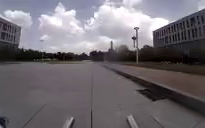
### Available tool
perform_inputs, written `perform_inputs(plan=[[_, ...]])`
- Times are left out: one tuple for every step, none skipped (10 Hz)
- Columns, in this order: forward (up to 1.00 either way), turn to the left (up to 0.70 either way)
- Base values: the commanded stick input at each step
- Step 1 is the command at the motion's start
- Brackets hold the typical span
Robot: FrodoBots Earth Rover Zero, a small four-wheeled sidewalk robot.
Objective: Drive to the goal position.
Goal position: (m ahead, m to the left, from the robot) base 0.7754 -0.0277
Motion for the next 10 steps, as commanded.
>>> perform_inputs(plan=[[0.7, 0.0], [0.7, 0.0], [0.7, 0.0], [0.7, 0.0], [0.7, 0.1], [0.7, 0.26], [0.7, 0.26], [0.7, 0.04], [0.7, 0.0], [0.7, 0.0]])
